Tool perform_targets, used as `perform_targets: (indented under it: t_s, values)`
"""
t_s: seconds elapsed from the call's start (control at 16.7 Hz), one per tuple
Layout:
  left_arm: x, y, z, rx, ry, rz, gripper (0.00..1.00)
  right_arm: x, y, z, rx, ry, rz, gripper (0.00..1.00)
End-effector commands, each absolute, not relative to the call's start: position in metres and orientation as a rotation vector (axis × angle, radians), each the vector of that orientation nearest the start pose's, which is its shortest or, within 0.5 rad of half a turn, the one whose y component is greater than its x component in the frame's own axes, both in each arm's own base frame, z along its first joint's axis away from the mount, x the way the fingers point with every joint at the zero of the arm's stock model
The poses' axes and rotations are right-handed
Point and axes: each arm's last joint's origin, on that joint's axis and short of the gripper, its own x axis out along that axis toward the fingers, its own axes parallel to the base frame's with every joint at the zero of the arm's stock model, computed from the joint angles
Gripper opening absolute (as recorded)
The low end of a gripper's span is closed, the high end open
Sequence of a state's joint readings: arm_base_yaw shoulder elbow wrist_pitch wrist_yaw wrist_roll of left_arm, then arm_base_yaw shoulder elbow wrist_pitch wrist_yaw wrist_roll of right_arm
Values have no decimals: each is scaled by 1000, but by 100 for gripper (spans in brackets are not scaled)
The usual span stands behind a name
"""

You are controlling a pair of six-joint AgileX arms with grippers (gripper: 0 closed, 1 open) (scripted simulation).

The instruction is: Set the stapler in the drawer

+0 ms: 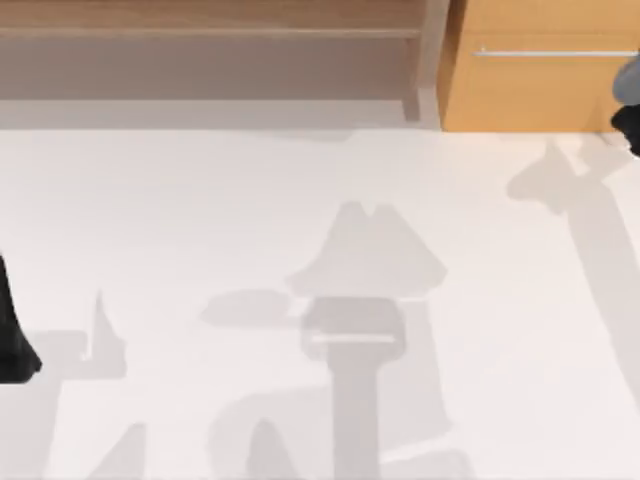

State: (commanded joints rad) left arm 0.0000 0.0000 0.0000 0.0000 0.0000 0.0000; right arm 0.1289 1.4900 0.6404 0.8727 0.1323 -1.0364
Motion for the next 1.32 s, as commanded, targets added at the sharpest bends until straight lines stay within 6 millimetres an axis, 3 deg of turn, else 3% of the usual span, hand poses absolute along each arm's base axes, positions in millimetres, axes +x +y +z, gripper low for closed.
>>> perform_targets:
  t_s: [0.3, 0.54, 0.66, 1.08, 1.32]
  values:
    - [106, -1, 160, 0, 0, 0, 100, 373, 56, 160, -1344, -14, -13, 100]
    - [106, -1, 160, 0, 0, 0, 100, 399, 66, 110, -1509, 1, -11, 100]
    - [106, -1, 160, 0, 0, 0, 100, 404, 69, 95, -1554, 6, -9, 100]
    - [106, -1, 160, 0, 0, 0, 100, 406, 67, 89, -1570, 13, -8, 100]
    - [106, -1, 160, 0, 0, 0, 100, 421, 69, 89, -1571, 8, -8, 100]
